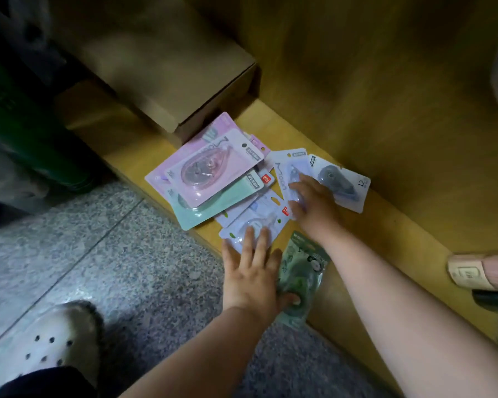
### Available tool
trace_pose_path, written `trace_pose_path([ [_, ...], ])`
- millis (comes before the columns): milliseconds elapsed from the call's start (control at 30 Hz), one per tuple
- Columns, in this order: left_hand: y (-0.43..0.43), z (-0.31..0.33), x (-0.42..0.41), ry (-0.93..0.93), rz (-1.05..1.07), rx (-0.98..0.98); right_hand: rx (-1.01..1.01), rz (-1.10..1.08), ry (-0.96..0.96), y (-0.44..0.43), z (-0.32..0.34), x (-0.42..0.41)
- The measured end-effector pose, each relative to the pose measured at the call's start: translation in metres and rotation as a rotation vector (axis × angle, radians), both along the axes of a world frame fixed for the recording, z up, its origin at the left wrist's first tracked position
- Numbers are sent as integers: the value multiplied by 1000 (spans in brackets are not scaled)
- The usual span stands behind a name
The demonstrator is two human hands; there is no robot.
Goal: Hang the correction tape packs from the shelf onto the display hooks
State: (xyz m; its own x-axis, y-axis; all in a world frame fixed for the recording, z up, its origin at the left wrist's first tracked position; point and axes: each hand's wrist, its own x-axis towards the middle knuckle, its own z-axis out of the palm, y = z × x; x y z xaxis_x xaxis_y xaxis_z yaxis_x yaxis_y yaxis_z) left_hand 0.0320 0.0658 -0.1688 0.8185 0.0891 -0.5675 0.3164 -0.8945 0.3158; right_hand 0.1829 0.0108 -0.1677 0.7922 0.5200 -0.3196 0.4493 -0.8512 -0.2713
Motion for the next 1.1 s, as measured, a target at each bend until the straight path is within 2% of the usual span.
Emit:
trace_pose_path([
  [133, -5, 2, 1, -1, 36, 22, 189, -116, -196, -22, 5, 1],
  [167, -5, 2, 0, 1, 41, 27, 169, -168, -170, -20, 11, 10],
  [267, -6, 4, -3, 16, 51, 45, -146, -195, 7, -19, 17, 44],
  [300, -6, 5, -4, 21, 50, 50, -192, -198, 53, -20, 16, 51],
  [433, -6, 6, -3, 30, 48, 67, -104, -287, 215, -33, 4, 51],
  [633, -10, 9, -3, 31, 132, 45, -33, -474, 274, -83, 12, 14],
  [833, -12, 14, -9, 30, 225, 66, -49, -732, 303, -128, 18, -41],
  [1000, -20, 18, -27, -28, 243, 58, -57, -793, 210, -143, 9, -92],
  [1100, -30, 18, -31, -23, 278, 18, -3, -850, 46, -149, 15, -98],
])
